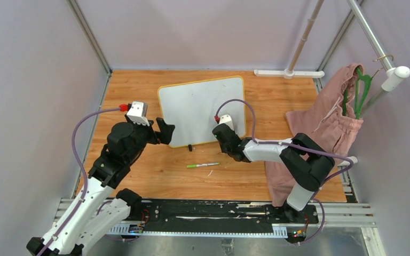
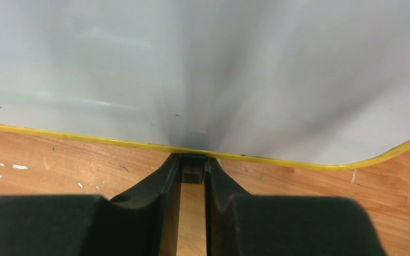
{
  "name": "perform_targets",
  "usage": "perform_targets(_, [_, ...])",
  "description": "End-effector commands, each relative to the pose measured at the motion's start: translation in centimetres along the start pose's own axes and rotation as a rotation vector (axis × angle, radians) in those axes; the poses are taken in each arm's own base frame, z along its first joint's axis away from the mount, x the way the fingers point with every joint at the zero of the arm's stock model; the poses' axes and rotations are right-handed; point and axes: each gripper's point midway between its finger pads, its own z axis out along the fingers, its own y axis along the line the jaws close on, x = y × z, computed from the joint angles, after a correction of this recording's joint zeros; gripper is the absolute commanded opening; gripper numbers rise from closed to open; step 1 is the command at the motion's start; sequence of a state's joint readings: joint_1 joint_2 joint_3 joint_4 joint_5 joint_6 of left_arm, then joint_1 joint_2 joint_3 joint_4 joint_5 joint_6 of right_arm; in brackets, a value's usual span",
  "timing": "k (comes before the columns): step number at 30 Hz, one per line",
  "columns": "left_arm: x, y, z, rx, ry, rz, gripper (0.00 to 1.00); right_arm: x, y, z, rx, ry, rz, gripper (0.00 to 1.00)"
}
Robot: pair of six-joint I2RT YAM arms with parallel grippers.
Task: Write a sentence on the whiteboard
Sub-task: Move the whiteboard to the center of the board.
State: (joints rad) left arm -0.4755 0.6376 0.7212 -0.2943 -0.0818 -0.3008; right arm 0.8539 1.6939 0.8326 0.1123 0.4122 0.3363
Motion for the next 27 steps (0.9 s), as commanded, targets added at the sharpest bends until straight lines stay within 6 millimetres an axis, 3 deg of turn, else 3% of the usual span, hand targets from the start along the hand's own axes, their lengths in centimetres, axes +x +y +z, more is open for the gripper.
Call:
perform_targets(1, [0.5, -0.5, 0.2, 0.025, 0.011, -0.003, 1.0, 6.5, -0.7, -1.1, -0.022, 0.187, -0.178, 0.0])
perform_targets(8, [0.6, -0.7, 0.4, 0.033, 0.018, -0.007, 1.0, 6.4, -2.0, -0.9, 0.041, 0.188, -0.098, 0.0])
perform_targets(14, [0.7, -0.5, 0.4, 0.026, 0.02, -0.004, 1.0, 5.9, -1.7, -0.3, 0.056, 0.18, -0.017, 0.0])
perform_targets(24, [0.6, -0.6, 0.4, 0.029, 0.017, -0.008, 1.0, 8.0, -2.3, -1.2, 0.085, 0.222, 0.05, 0.0])
perform_targets(27, [0.5, -0.6, 0.3, 0.027, 0.013, -0.007, 1.0, 7.7, -2.4, -1.5, 0.089, 0.216, 0.059, 0.12])
